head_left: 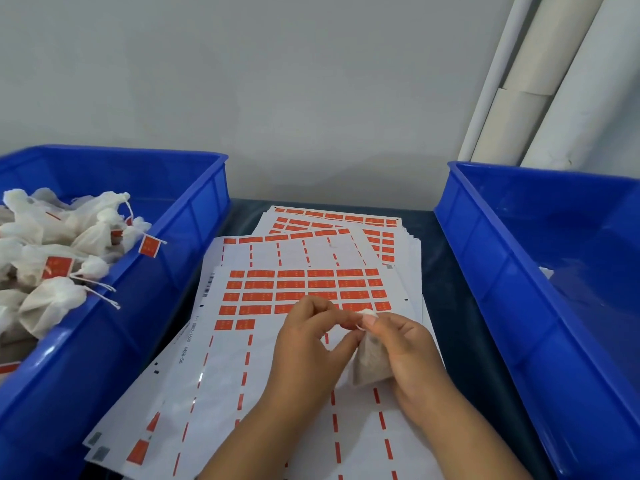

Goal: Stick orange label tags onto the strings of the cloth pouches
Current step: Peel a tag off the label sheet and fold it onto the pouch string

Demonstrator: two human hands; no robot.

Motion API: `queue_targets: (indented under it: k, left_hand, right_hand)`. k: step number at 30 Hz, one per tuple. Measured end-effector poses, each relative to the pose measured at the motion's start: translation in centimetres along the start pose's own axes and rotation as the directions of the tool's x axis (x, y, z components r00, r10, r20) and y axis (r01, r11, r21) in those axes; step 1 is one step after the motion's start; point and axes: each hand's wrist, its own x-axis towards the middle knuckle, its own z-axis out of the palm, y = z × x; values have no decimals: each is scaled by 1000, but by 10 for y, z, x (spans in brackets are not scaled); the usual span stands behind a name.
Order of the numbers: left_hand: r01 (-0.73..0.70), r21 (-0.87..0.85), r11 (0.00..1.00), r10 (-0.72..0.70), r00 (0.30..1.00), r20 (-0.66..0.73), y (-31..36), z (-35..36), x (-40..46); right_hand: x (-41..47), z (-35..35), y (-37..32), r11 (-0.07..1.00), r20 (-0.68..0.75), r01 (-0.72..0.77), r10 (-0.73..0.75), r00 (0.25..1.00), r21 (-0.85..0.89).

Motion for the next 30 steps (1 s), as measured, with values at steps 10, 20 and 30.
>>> queue_targets:
  k: [10,20,30]
  left_hand:
    - [-120,246,962,123,992,6,-7,-1,0]
    - [183,124,975,-164,975,-150,-10,-16,12]
    - [188,101,977,-175,977,-125,-8,-20,15]
  right_hand:
    - [2,1,1,999,34,30,-31,999,36]
    - [7,-8,-3,996,208,-82,75,975,28]
    - [-3,-13,-18,997,413,-82,77,908,-6]
